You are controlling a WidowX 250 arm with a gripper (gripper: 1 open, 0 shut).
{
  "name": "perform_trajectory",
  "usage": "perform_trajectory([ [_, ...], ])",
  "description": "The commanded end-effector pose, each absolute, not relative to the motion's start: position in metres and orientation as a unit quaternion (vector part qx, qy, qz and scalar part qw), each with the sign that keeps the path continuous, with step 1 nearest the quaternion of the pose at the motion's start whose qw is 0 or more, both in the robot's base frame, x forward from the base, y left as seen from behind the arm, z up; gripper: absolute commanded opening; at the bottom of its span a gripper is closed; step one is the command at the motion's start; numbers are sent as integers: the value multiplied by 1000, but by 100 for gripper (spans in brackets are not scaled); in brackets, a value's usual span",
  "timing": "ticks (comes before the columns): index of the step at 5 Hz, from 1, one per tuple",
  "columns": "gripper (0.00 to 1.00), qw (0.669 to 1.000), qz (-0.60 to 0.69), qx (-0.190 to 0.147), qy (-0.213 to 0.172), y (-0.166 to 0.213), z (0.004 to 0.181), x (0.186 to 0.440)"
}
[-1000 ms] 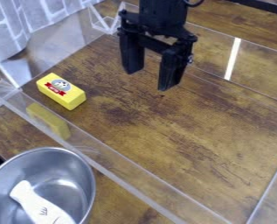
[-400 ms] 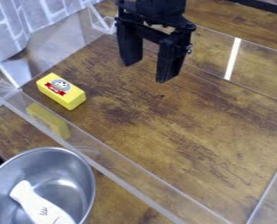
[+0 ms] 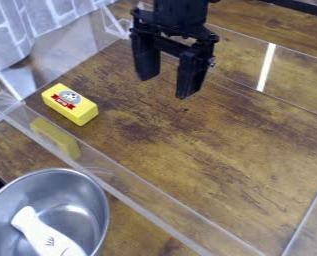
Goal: Move the yellow butter to the left side of the table
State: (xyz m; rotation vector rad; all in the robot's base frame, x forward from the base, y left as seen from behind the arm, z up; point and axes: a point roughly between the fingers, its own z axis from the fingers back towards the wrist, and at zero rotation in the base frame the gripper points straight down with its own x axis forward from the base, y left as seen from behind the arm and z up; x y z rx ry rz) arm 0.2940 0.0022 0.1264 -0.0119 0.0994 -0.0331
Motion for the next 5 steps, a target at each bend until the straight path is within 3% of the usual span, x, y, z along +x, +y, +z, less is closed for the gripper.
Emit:
perform_trajectory([
  [1, 100, 1000, -23, -5, 17, 2, 147, 301],
  [3, 100, 999, -36, -8, 23, -4, 147, 303],
  [5, 100, 998, -37, -10, 43, -8, 135, 298],
])
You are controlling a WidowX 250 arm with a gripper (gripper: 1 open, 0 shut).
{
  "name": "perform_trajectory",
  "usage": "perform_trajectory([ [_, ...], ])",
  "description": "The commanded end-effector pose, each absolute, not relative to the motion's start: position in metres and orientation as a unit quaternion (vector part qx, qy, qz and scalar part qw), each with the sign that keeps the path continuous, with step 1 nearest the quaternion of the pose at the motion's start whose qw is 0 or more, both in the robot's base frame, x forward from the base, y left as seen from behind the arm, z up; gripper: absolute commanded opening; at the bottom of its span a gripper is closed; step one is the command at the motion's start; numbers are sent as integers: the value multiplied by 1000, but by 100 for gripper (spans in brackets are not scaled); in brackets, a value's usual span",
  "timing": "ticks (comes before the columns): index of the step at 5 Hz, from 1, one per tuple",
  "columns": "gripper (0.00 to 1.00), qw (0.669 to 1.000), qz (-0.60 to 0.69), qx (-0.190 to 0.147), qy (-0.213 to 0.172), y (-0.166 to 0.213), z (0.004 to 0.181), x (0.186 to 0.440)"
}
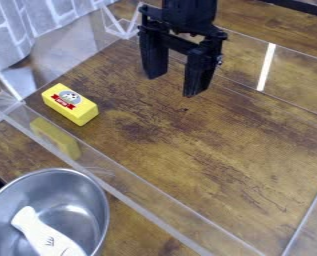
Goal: Move the yellow butter to the left side of the table
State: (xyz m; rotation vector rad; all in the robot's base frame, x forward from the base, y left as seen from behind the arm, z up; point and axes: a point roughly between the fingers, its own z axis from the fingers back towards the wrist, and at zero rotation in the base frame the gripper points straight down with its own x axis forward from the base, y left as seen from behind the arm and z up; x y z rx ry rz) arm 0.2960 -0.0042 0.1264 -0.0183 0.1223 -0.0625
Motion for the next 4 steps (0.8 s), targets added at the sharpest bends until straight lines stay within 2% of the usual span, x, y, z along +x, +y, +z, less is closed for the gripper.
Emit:
perform_trajectory([
  [1, 100, 998, -35, -7, 46, -5, 138, 293],
  [2, 100, 999, -35, -5, 38, -5, 150, 287],
  [4, 100, 999, -40, -5, 24, -6, 155, 291],
])
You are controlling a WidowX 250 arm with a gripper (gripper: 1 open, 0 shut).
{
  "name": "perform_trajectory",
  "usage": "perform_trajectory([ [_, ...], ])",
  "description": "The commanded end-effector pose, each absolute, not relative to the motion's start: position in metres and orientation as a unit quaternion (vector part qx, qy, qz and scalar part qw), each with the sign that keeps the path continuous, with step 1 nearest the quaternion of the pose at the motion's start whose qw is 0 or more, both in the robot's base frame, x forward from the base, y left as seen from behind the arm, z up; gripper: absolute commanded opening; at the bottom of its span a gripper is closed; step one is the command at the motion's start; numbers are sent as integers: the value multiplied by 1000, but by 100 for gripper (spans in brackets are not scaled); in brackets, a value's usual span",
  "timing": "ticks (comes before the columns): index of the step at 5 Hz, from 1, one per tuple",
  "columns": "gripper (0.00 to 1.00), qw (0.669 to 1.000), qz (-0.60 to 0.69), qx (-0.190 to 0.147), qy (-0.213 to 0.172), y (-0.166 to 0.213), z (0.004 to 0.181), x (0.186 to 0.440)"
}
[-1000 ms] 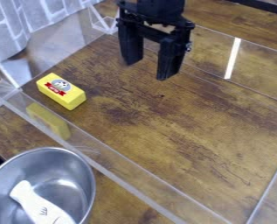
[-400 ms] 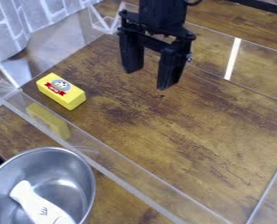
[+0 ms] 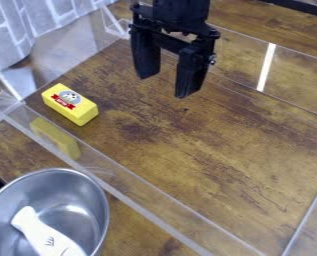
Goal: Move the yellow butter to the left side of the table
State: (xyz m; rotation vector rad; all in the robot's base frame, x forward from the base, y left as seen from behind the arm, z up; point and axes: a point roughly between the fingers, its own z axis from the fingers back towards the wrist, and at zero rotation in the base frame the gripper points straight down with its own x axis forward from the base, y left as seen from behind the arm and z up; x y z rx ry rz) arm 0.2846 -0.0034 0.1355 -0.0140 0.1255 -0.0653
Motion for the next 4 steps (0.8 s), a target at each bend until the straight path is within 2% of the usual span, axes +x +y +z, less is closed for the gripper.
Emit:
perform_trajectory([
  [1, 100, 999, -42, -6, 23, -6, 153, 299],
  [4, 100, 998, -44, -11, 54, 0, 129, 300],
])
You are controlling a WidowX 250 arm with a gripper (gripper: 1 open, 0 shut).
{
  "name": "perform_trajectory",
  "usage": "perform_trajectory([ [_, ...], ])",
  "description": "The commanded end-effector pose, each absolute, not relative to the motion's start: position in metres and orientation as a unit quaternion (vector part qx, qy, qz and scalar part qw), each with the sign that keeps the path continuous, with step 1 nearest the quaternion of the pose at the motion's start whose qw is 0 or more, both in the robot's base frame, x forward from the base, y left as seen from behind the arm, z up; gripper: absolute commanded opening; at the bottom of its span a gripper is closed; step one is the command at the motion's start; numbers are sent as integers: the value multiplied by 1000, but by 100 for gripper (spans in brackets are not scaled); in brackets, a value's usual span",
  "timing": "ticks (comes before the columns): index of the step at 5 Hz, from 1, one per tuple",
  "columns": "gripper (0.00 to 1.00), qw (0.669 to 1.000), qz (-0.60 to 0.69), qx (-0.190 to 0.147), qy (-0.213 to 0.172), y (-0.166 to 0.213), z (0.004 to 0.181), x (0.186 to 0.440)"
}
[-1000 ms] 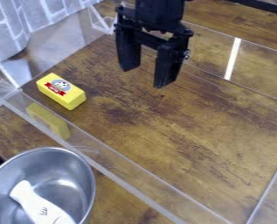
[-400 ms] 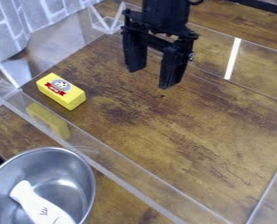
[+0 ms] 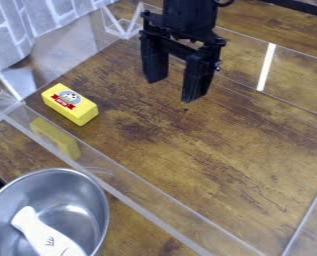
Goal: Move the yellow butter to the left side of the table
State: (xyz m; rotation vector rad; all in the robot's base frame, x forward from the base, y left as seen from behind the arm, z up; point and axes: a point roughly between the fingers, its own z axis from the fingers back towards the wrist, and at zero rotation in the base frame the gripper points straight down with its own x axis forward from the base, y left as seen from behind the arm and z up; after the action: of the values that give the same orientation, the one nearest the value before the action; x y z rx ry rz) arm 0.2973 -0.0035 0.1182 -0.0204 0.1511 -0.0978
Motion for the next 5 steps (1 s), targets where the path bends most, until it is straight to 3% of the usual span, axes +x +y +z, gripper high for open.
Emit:
perform_trajectory([
  [1, 100, 997, -47, -12, 64, 3, 124, 296],
  [3, 100, 995, -67, -10, 79, 23, 117, 272],
  [4, 100, 993, -93, -5, 75, 47, 114, 257],
  [5, 100, 992, -103, 1, 72, 77, 111, 256],
])
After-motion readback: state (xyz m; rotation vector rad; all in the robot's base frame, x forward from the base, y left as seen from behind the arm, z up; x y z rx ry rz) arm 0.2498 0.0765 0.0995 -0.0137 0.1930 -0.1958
